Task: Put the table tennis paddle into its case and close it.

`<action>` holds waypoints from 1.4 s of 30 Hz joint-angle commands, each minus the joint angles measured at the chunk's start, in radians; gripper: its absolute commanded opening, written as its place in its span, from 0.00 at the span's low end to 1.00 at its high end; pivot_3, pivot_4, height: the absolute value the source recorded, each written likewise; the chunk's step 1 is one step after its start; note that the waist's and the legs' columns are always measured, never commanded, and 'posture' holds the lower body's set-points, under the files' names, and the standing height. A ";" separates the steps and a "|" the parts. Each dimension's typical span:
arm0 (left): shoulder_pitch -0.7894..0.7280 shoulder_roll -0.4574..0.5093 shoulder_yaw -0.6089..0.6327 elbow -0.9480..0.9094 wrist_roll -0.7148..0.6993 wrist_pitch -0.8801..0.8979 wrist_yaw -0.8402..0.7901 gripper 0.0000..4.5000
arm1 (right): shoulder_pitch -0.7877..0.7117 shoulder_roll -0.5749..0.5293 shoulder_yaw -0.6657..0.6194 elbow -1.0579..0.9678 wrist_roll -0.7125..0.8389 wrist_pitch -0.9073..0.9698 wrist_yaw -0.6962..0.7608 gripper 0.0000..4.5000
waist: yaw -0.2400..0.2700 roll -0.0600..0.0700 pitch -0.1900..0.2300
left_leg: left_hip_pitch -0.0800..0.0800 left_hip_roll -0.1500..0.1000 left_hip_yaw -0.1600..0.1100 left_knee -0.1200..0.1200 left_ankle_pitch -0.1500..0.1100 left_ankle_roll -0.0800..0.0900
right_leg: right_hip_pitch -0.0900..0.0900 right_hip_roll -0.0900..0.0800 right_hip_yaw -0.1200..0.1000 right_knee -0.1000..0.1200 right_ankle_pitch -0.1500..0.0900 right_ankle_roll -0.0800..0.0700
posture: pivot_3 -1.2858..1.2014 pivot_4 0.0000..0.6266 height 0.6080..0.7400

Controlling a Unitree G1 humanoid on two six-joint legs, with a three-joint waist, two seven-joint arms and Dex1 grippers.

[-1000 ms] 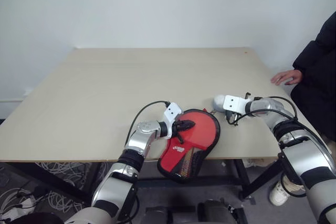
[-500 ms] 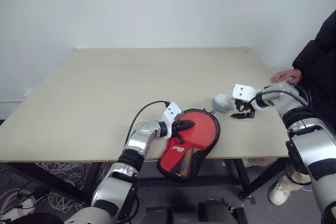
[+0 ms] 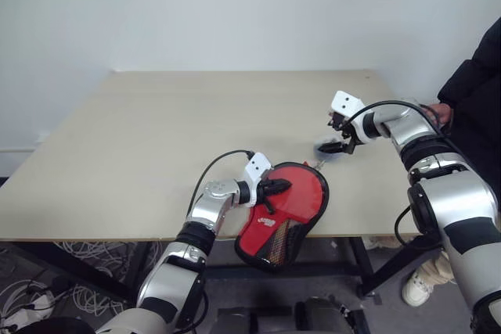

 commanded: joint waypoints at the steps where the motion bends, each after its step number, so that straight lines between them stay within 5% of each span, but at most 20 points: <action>1: 0.028 -0.001 -0.027 0.035 0.028 0.028 0.004 0.03 | -0.013 0.023 -0.032 0.008 0.016 0.010 -0.118 1.00 | -0.001 0.000 0.000 | 0.000 0.000 0.000 0.000 0.000 0.000 | 0.000 0.000 0.000 0.000 0.000 0.000 | 0.52 0.00 1.00; 18: 0.066 0.019 -0.021 -0.026 0.022 0.055 0.022 0.03 | 0.034 0.098 -0.054 0.058 0.001 0.063 -0.431 1.00 | -0.004 0.000 0.000 | 0.000 0.000 0.001 -0.001 0.000 0.000 | -0.001 0.001 0.000 0.000 0.001 0.001 | 0.52 0.00 1.00; 42: 0.076 0.026 -0.015 -0.056 0.015 0.072 0.035 0.03 | 0.066 0.122 -0.034 0.066 -0.049 0.096 -0.469 0.96 | -0.007 0.000 0.000 | 0.000 0.001 0.001 -0.003 0.000 0.000 | -0.001 0.003 0.001 -0.001 0.000 0.001 | 0.52 0.00 1.00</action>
